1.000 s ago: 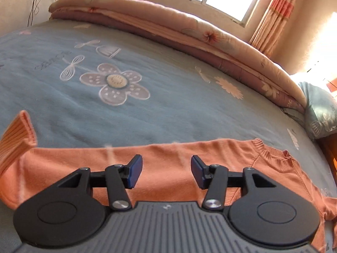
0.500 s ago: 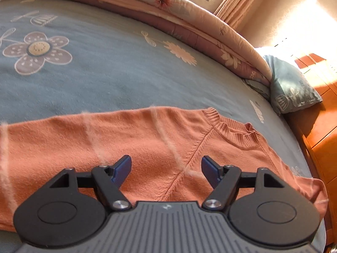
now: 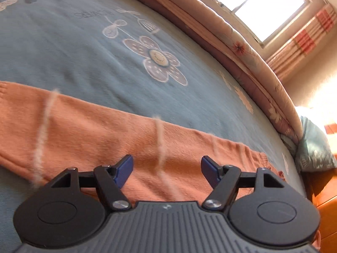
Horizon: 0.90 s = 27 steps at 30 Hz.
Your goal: Fold clothes
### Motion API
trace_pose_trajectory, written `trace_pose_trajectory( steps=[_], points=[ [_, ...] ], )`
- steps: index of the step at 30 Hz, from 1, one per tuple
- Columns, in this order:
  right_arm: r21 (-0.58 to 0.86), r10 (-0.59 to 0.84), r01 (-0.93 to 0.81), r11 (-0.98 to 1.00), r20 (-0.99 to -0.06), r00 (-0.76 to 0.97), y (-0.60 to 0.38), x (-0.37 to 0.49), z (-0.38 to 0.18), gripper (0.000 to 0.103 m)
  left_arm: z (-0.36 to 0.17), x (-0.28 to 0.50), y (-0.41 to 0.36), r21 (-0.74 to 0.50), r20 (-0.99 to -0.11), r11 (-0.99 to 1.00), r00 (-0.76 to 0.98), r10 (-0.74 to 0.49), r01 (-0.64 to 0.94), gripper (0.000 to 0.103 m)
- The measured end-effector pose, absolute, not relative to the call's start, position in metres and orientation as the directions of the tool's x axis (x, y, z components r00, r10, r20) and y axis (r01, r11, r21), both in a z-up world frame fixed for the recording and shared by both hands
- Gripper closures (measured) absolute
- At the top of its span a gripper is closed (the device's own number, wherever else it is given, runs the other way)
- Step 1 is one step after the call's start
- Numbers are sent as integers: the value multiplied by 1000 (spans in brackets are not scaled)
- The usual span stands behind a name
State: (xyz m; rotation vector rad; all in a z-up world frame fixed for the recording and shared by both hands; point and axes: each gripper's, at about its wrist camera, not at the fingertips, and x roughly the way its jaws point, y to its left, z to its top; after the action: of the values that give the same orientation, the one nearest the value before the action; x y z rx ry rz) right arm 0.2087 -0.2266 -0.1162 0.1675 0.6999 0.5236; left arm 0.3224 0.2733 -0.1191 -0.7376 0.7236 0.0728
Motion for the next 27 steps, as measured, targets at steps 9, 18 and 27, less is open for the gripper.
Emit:
trace_pose_trajectory(
  steps=[9,18,27],
  points=[
    [316,510,-400,860,-523,683,-235,205,-105,22,-96,384,187,-618,-602,771,724,-338,-153,24],
    [302,505,-405,863,-539,675,-238,209,-109,22,-128,437,140,-597,-600,797,710,-370,-89,24],
    [356,519,-381,853,-517,680,-252,210,-107,22,-108,428,181,-593,-618,769,747,-245,-239,24]
  ],
)
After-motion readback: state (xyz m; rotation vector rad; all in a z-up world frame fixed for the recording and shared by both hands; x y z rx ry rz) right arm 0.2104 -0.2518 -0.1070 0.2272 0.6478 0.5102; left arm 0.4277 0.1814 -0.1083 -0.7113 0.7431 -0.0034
